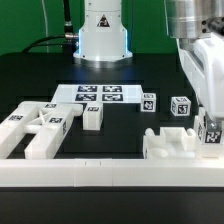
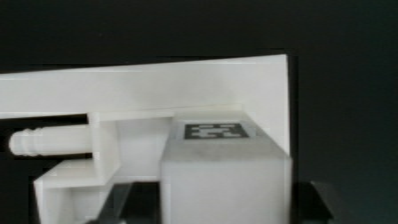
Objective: Assemble chair
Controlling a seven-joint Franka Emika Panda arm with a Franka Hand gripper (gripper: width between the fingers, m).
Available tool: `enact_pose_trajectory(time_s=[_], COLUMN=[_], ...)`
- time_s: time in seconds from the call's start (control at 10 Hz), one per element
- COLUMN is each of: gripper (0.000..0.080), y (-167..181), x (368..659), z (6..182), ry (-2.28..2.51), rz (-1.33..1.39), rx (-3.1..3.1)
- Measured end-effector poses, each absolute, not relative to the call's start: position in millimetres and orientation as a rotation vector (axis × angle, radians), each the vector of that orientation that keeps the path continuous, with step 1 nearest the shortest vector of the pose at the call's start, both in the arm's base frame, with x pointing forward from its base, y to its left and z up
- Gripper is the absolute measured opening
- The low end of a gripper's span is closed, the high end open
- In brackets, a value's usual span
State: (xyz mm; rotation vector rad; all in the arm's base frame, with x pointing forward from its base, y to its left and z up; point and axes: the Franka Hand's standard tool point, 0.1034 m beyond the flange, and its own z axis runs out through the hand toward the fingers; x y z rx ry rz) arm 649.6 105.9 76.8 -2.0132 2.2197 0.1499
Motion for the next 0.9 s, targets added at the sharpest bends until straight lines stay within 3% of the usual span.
enact_pose_trajectory(time_s=[0.1, 0.2, 0.3, 0.9], gripper=[0.0407, 0.0542, 0.0627, 0.0649], y=[106.2, 107.3, 108.6, 107.8], x=[648.4, 646.5, 645.8, 640.2], z=[76.5, 76.8, 77.8, 76.5], ry=[2.172, 2.089, 2.012, 1.4], rz=[0.152, 0.159, 0.167, 0.154], rx=[-2.068, -2.159, -2.232, -2.673])
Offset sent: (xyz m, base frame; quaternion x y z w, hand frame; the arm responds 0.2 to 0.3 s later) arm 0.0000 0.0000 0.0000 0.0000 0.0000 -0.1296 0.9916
